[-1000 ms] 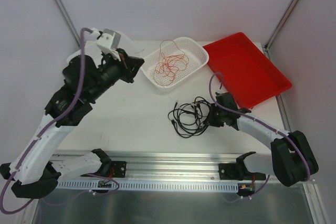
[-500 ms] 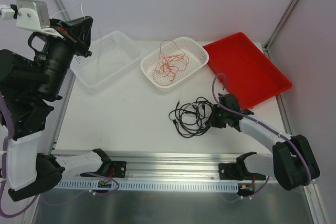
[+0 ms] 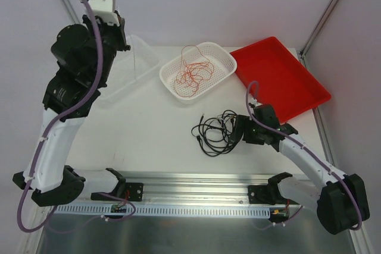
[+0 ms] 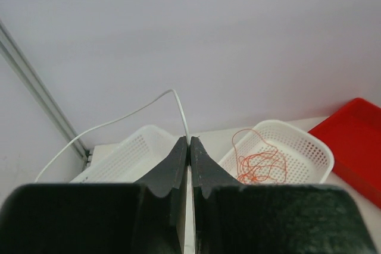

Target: Untangle the cables

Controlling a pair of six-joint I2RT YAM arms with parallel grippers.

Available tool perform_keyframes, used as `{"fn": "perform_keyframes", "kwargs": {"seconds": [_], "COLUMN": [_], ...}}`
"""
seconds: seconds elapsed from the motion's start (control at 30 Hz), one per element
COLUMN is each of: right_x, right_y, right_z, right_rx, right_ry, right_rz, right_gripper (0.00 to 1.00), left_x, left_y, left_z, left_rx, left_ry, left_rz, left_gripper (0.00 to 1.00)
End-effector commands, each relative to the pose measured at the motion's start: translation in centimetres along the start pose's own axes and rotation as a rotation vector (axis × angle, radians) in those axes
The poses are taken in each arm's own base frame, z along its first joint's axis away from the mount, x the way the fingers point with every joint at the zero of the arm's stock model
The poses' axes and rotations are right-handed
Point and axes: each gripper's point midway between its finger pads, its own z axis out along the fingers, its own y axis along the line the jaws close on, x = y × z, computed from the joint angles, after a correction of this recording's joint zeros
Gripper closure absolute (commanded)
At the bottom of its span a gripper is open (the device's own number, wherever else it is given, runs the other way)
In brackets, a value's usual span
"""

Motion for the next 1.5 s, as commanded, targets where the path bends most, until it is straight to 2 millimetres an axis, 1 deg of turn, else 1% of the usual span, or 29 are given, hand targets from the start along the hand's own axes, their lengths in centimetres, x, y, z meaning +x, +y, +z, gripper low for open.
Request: {"fn": "perform_keyframes", "kwargs": {"seconds": [0.0, 0.07, 0.1, 0.13, 0.17, 0.2, 0.23, 0.27, 0.3, 0.33, 0.37, 0.43, 0.47, 0.5, 0.53, 0.63, 0.73, 0.8, 0.87, 0.93, 1.0, 1.1, 1.17, 1.2, 1.23, 1.27, 1.33, 1.37, 1.47], "right_x": [-1.5, -1.2, -1.4, -1.1, -1.1, -1.4, -1.1, -1.1, -1.1, -0.9, -0.9, -0.7, -0.6, -0.6, -0.6, -0.8, -1.1, -1.1, -1.3, -1.3, -1.3, -1.4, -1.4, -1.3, -1.3, -1.3, -1.3, -1.2, -0.9], "right_y": [1.0, 1.0, 1.3, 1.2, 1.3, 1.6, 1.5, 1.6, 1.7, 1.7, 2.0, 2.1, 2.1, 2.1, 2.0, 1.9, 2.0, 2.0, 2.1, 2.1, 2.1, 2.3, 2.1, 2.1, 2.1, 2.1, 2.0, 1.8, 1.5], "right_z": [-2.9, -3.7, -4.4, -4.9, -5.2, -5.9, -6.2, -6.5, -6.9, -7.1, -7.3, -7.5, -7.6, -7.6, -7.7, -7.7, -7.5, -7.1, -6.7, -6.2, -5.8, -5.5, -5.3, -5.3, -5.2, -5.2, -5.0, -4.9, -4.3], "right_rx": [-0.027, -0.03, -0.043, -0.042, -0.049, -0.061, -0.061, -0.067, -0.076, -0.081, -0.097, -0.115, -0.12, -0.119, -0.116, -0.107, -0.104, -0.097, -0.099, -0.099, -0.094, -0.1, -0.093, -0.092, -0.091, -0.09, -0.082, -0.075, -0.068], "right_ry": [-0.045, -0.042, -0.061, -0.06, -0.066, -0.091, -0.086, -0.092, -0.108, -0.109, -0.116, -0.133, -0.136, -0.141, -0.145, -0.144, -0.137, -0.12, -0.114, -0.099, -0.083, -0.077, -0.074, -0.069, -0.065, -0.064, -0.06, -0.055, -0.042], "right_rz": [-0.108, -0.121, -0.129, -0.137, -0.143, -0.148, -0.152, -0.154, -0.155, -0.158, -0.162, -0.166, -0.169, -0.165, -0.169, -0.172, -0.177, -0.176, -0.176, -0.174, -0.172, -0.169, -0.168, -0.165, -0.165, -0.162, -0.162, -0.158, -0.152], "right_gripper": [0.14, 0.1, 0.08, 0.06, 0.03, 0.02, 0.02, 0.01, 0.01, 0.01, 0.01, 0.0, 0.0, 0.0, 0.0, 0.0, 0.01, 0.0, 0.0, 0.0, 0.0, 0.01, 0.0, 0.0, 0.0, 0.0, 0.0, 0.0, 0.0], "left_x": [0.6, 1.5, 0.9, 1.5, 0.6, 0.6, 1.1, 0.9, 0.0, 0.4, -0.6, -0.4, -1.3, -1.5, -1.6, -1.5, -1.9, -1.4, 0.0, 2.0, 5.2, 11.4, 16.5, 18.1, 20.5, 23.5, 27.1, 29.8, 34.4], "left_y": [0.6, 0.1, 1.0, 0.9, 1.3, 2.0, 2.0, 2.3, 3.0, 2.9, 3.3, 3.8, 4.3, 4.5, 5.4, 6.6, 7.3, 8.6, 9.7, 11.7, 13.1, 14.1, 14.6, 14.8, 16.1, 16.2, 16.5, 16.5, 17.1], "left_z": [2.1, 3.9, 4.3, 5.5, 5.8, 6.3, 7.4, 7.8, 7.9, 8.8, 8.8, 9.9, 9.9, 10.2, 10.8, 11.7, 12.2, 12.7, 13.8, 14.9, 16.2, 18.5, 19.6, 19.8, 20.1, 20.1, 19.8, 19.3, 18.1], "left_rx": [-0.026, -0.015, -0.038, -0.043, -0.043, -0.063, -0.068, -0.073, -0.082, -0.083, -0.088, -0.097, -0.103, -0.103, -0.125, -0.14, -0.135, -0.163, -0.183, -0.226, -0.257, -0.278, -0.298, -0.317, -0.347, -0.358, -0.382, -0.394, -0.437], "left_ry": [0.0, 0.021, 0.008, 0.023, 0.002, 0.001, 0.012, 0.006, -0.014, -0.006, -0.031, -0.032, -0.054, -0.062, -0.071, -0.075, -0.1, -0.097, -0.071, -0.036, 0.017, 0.138, 0.24, 0.267, 0.312, 0.371, 0.442, 0.499, 0.594], "left_rz": [-0.014, -0.018, -0.025, -0.026, -0.036, -0.04, -0.036, -0.035, -0.04, -0.036, -0.045, -0.041, -0.043, -0.045, -0.046, -0.071, -0.097, -0.091, -0.094, -0.091, -0.12, -0.136, -0.137, -0.14, -0.14, -0.147, -0.174, -0.18, -0.183], "left_gripper": [1.0, 1.0, 1.0, 1.0, 1.0, 1.0, 1.0, 1.0, 1.0, 1.0, 1.0, 1.0, 1.0, 1.0, 1.0, 1.0, 1.0, 1.0, 1.0, 1.0, 1.0, 1.0, 0.99, 0.98, 0.97, 0.96, 0.93, 0.92, 0.74]}}
